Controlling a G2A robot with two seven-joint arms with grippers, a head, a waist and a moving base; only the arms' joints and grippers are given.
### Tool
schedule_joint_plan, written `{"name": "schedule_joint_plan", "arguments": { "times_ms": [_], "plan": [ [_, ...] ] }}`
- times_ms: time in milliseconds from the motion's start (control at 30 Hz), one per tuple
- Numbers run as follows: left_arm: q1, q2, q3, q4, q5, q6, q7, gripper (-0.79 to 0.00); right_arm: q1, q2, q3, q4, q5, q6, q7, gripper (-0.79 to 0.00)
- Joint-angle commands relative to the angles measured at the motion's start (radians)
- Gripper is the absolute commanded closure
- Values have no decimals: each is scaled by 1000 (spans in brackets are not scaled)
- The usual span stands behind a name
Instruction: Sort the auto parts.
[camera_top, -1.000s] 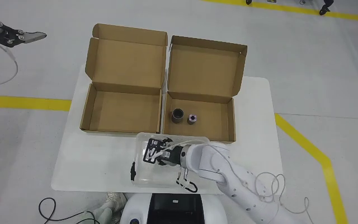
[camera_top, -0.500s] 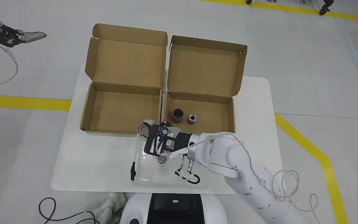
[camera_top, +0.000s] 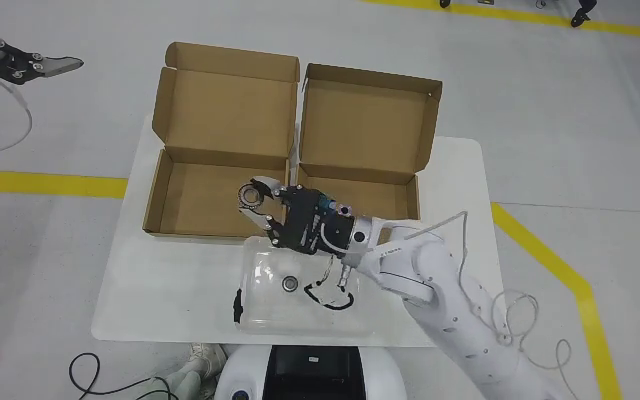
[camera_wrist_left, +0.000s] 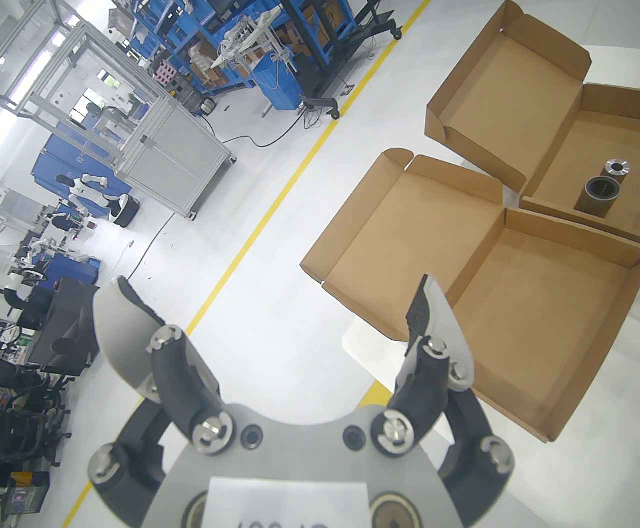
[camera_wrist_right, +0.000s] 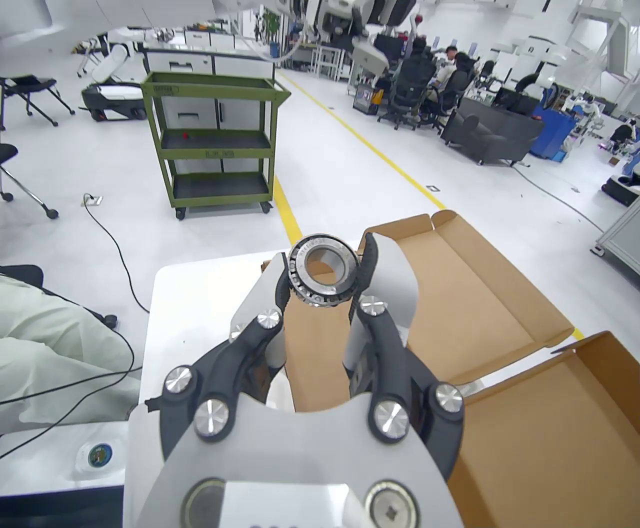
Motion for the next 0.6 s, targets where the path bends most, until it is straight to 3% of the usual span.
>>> {"name": "schedule_joint_plan", "arguments": {
  "times_ms": [0,200,567],
  "plan": [
    [0,0,0,0,0,0,0,-785,-19,3,17,-11,-2,-8,-46,0],
    [0,0,0,0,0,0,0,-785,-84,18,75,-35,-1,-69,-172,0],
    [0,0,0,0,0,0,0,-785,-206,38,145,-167,-94,-42,-251,0]
  ]
}}
